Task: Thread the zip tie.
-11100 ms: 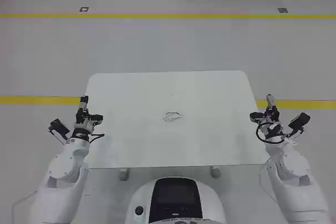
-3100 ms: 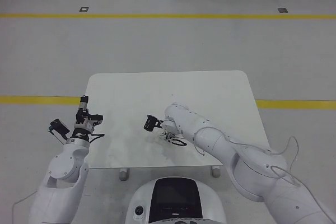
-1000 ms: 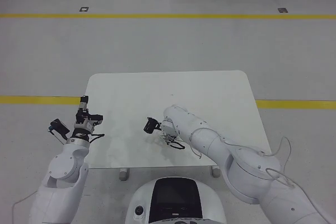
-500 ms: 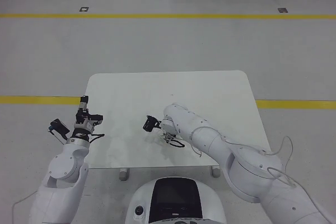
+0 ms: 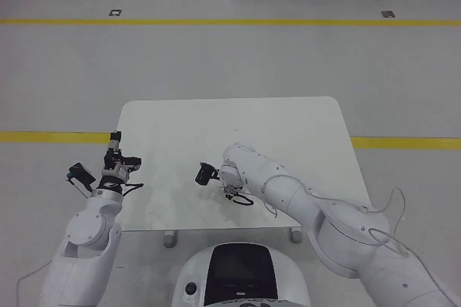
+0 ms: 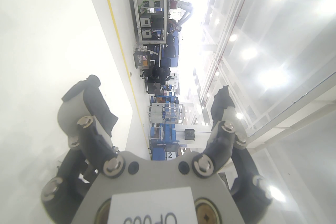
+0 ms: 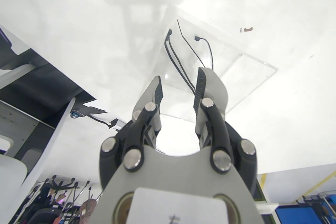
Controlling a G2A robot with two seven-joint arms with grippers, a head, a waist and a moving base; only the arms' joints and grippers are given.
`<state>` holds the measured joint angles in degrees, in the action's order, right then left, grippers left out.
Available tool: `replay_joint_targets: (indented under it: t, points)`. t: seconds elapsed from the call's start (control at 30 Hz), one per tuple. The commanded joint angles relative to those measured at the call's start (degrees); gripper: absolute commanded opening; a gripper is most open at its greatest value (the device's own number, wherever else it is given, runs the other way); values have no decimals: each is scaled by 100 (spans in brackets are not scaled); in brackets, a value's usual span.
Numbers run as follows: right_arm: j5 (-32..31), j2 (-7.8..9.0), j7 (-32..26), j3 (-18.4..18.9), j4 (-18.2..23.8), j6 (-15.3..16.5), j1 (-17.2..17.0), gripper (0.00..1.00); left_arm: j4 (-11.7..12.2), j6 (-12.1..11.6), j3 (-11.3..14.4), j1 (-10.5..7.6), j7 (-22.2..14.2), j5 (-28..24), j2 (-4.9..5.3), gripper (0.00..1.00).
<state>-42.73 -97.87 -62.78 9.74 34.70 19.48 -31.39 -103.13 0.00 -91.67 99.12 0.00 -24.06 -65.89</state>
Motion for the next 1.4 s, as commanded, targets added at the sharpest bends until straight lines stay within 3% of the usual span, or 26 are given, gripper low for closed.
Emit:
replay_joint_targets:
  t: [0.0, 0.37, 0.83, 1.37]
  points:
    - [-15, -6, 0, 0, -15, 0, -6, 20, 0, 0, 0, 0, 0, 0, 0, 100]
    - [-88, -88, 66, 0, -175, 0, -41, 16, 0, 0, 0, 0, 0, 0, 0, 100]
    - [-186, -215, 148, 0, -450, 0, -54, 0, 0, 0, 0, 0, 0, 0, 0, 100]
    - [-144, -195, 137, 0, -370, 0, 14, 0, 0, 0, 0, 0, 0, 0, 0, 100]
